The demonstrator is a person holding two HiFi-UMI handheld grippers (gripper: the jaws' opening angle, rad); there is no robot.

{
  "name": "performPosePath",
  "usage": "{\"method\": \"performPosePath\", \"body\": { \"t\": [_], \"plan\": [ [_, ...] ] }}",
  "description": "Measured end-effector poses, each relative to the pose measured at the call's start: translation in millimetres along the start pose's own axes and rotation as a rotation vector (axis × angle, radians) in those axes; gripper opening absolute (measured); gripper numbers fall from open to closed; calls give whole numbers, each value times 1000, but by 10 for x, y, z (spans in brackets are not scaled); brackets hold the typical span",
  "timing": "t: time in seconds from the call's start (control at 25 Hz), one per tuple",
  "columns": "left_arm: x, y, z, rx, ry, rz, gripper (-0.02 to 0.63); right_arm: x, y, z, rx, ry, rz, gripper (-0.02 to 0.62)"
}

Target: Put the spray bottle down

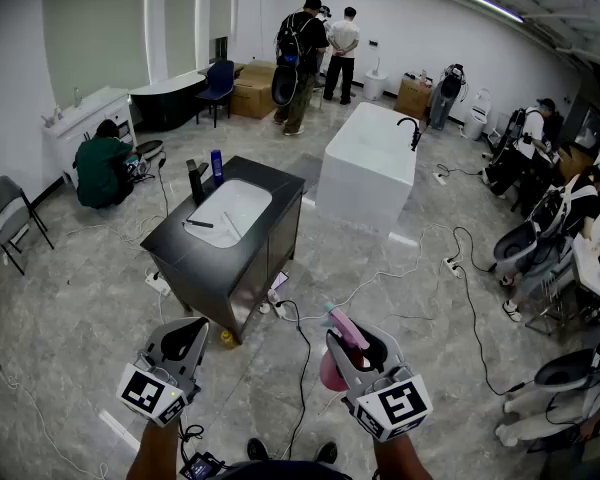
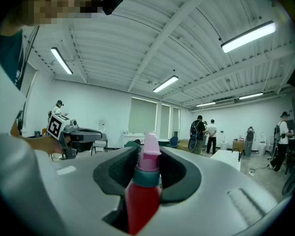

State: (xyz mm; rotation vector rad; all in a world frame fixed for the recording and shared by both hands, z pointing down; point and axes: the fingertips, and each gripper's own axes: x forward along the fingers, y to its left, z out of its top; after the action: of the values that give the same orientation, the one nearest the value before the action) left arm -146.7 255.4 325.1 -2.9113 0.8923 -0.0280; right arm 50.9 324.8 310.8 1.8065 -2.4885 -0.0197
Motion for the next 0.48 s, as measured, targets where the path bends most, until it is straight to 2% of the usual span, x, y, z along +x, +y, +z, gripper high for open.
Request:
{"method": "performPosePath", "body": {
  "t": [0.48],
  "plan": [
    [118, 547, -166, -12, 3, -11, 5, 550, 45, -87, 4, 20, -16, 133]
  ]
}}
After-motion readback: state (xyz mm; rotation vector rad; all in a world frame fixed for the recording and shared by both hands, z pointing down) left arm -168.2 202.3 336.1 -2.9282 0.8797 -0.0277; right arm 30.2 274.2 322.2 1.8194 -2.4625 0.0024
